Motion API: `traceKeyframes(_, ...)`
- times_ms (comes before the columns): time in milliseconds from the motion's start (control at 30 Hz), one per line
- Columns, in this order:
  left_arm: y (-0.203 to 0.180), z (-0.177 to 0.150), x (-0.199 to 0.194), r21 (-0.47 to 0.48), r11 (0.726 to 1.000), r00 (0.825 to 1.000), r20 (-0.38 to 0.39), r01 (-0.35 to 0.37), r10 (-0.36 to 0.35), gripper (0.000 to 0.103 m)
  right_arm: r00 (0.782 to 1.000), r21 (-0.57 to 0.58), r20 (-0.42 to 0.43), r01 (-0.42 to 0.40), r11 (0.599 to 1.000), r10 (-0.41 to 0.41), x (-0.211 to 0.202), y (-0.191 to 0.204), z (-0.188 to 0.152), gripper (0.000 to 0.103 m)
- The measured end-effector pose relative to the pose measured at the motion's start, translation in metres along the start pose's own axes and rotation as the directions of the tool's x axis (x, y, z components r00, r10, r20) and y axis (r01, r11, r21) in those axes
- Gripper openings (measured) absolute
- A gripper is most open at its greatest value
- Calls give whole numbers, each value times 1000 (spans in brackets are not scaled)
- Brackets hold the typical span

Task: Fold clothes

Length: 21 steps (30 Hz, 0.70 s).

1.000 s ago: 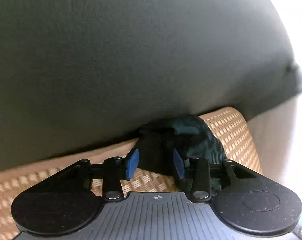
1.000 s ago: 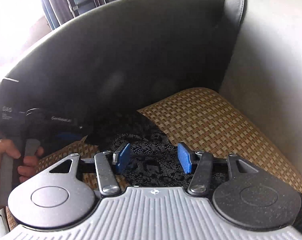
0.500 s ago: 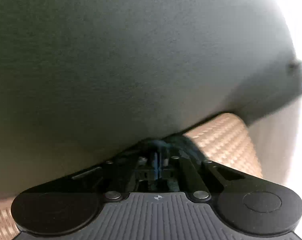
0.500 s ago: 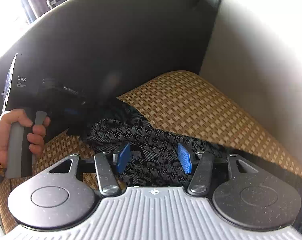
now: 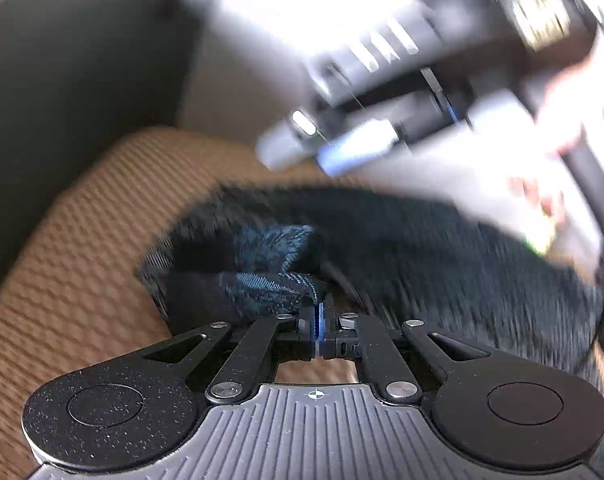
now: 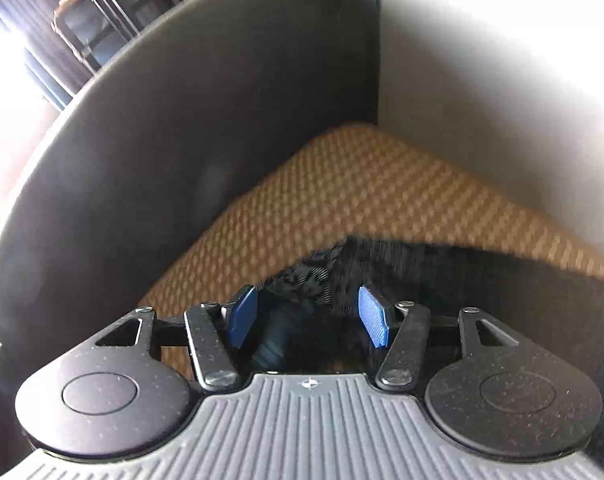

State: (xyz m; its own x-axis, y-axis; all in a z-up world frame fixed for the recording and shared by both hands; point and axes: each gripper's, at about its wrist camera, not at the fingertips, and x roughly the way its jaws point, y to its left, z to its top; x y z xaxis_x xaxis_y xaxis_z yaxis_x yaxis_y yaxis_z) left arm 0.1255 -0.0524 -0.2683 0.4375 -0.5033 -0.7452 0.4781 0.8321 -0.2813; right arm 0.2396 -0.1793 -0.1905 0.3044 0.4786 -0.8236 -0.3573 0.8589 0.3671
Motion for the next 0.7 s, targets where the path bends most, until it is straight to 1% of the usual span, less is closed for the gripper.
traceKeyframes(67,-10,-10,1,33,999,1000,-27,15,-14,0,999,15,-30,18,1000,-18,3,-5,-13,61)
traceKeyframes(133,-16,-16,-4,41,999,999,-37,10,-9,0,998,66,-67,16,998,-12,7,-14,-27,61)
traceKeyframes(233,-9,-24,-13,3,1000,999,-53,-7,7,0,993,173,-118,16,985,4,14,-27,-50,61)
traceKeyframes(267,-3,-20,-6,-3,1000,998,-56,-15,15,0,992,209,-128,11,978,16,16,-29,-58,61)
traceKeyframes(333,1,-21,-8,-2,1000,998,-51,-29,29,0,991,279,-129,-6,960,44,16,-32,-72,61)
traceKeyframes(433,2,-15,-19,1,1000,999,-39,-24,24,0,988,385,-114,-51,922,102,16,-34,-92,61)
traceKeyframes(533,-2,-14,-22,-2,1000,999,-37,-10,10,0,985,423,-115,-66,904,125,19,-29,-98,61)
traceKeyframes(567,-5,-13,-25,3,1000,999,-39,-10,10,3,984,440,-110,-77,895,139,20,-27,-98,59)
traceKeyframes(600,-7,-12,-28,9,1000,999,-42,-10,11,15,981,460,-107,-95,883,161,23,-26,-99,37)
traceKeyframes(633,-8,-10,-34,9,1000,999,-36,-27,27,24,980,464,-99,-107,880,171,22,-26,-96,13)
traceKeyframes(667,-7,-10,-44,-16,999,999,-22,-41,41,26,983,451,-86,-107,886,163,19,-24,-90,7)
traceKeyframes(700,-5,-9,-54,-43,998,998,-8,-55,54,31,985,439,-73,-108,892,155,15,-23,-84,7)
